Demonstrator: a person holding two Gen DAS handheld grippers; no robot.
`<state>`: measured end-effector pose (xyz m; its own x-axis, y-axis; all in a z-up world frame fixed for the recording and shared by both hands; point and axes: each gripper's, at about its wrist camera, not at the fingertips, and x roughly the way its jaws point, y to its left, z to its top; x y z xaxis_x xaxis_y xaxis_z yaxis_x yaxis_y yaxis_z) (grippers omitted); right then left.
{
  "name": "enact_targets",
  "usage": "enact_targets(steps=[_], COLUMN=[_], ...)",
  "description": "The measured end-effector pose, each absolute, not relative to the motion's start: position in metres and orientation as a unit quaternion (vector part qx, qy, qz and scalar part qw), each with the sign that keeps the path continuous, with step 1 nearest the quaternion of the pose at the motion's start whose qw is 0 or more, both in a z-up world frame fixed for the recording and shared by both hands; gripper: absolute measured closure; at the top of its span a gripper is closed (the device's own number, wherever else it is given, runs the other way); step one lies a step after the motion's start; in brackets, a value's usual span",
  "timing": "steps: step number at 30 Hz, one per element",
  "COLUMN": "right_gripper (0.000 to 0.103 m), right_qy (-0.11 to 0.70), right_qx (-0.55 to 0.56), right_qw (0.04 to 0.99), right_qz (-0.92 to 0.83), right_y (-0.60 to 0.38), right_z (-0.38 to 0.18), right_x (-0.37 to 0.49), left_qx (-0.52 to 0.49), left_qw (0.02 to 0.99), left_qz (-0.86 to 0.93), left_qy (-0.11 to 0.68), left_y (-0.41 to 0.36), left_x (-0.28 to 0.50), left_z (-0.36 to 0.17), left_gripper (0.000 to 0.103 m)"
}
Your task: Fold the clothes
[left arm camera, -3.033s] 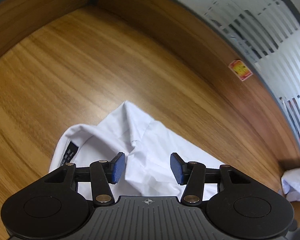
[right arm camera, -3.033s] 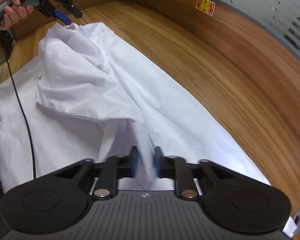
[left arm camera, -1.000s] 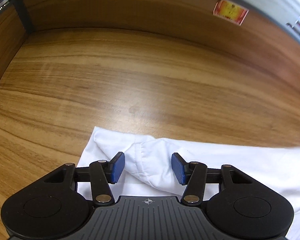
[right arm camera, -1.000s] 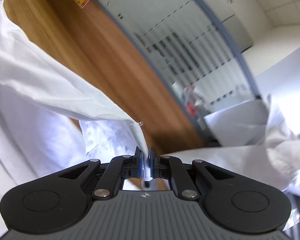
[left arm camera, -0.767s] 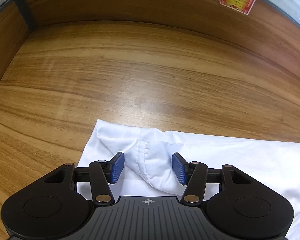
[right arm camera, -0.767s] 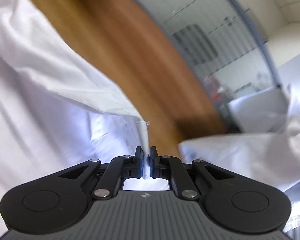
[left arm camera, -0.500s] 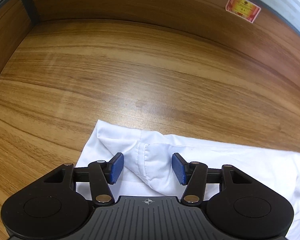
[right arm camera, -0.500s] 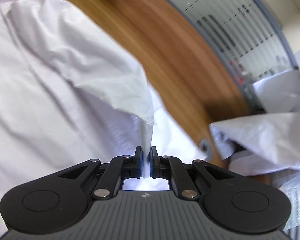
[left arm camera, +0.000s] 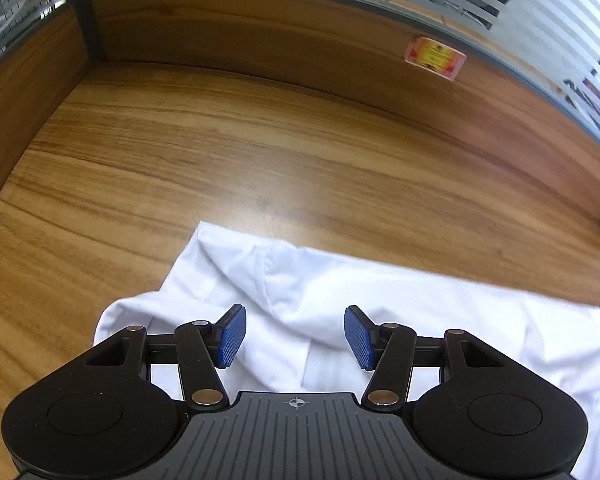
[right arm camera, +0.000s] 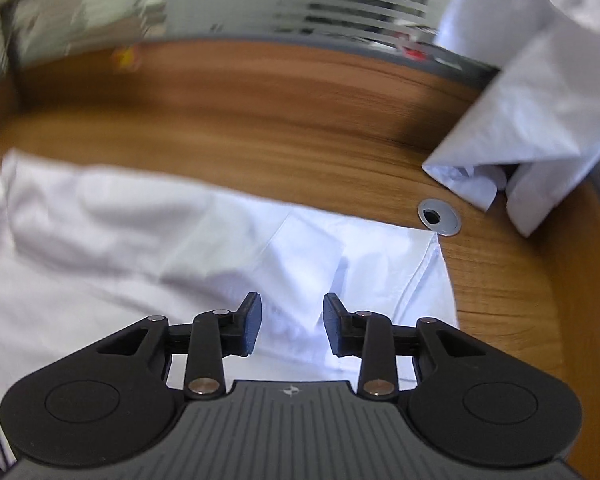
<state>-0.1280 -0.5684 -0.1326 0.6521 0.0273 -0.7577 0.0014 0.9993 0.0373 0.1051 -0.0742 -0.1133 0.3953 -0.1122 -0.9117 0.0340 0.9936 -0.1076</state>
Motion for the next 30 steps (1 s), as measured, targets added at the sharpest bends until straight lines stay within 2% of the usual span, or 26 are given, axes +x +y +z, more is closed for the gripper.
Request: enact_targets(steps=[3, 5, 11, 18, 19, 20, 23, 30], right_gripper=[0.055, 0.047, 0.045, 0.047, 0.055, 0.074, 0.096, 0.096], right_qy=[0.409, 0.405, 0.420, 0.394, 0.387, 0.381, 0.363, 0.334], right_qx=[0.115, 0.178, 0.309, 0.433, 0.449, 0.462, 0.484, 0.413], right_qw=[0.905, 0.897, 0.852, 0.809, 0.803, 0.798, 0.794, 0.846], right_qz=[0.009, 0.016, 0.042, 0.058, 0.063, 0.065, 0.061, 0.036], right_y=[-0.600, -0.617, -0.653, -0.672, -0.674, -0.674, -0.673, -0.668], right_z=[-0.140, -0.150, -0.190, -0.231, -0.235, -0.238, -0.239, -0.195], right_x=[-0.107, -0.099, -0.071, -0.065, -0.066, -0.067, -0.069, -0.058], left_qx=[-0.010, 0.000, -0.003, -0.025, -0.029, -0.032, -0.042, -0.045], left_qw=[0.838, 0.841, 0.845, 0.850, 0.850, 0.851, 0.853, 0.861], left_qz=[-0.046, -0.049, -0.048, -0.026, -0.023, -0.020, -0.011, 0.001], left_qy=[0.543, 0.539, 0.532, 0.526, 0.525, 0.524, 0.521, 0.506], left_y=[-0.089, -0.091, -0.097, -0.094, -0.093, -0.093, -0.091, -0.091], left_x=[0.094, 0.081, 0.060, 0.052, 0.051, 0.049, 0.046, 0.051], left_z=[-0.107, -0.101, -0.093, -0.096, -0.097, -0.097, -0.099, -0.104], left_gripper=[0.046, 0.045, 0.044, 0.043, 0.043, 0.043, 0.043, 0.043])
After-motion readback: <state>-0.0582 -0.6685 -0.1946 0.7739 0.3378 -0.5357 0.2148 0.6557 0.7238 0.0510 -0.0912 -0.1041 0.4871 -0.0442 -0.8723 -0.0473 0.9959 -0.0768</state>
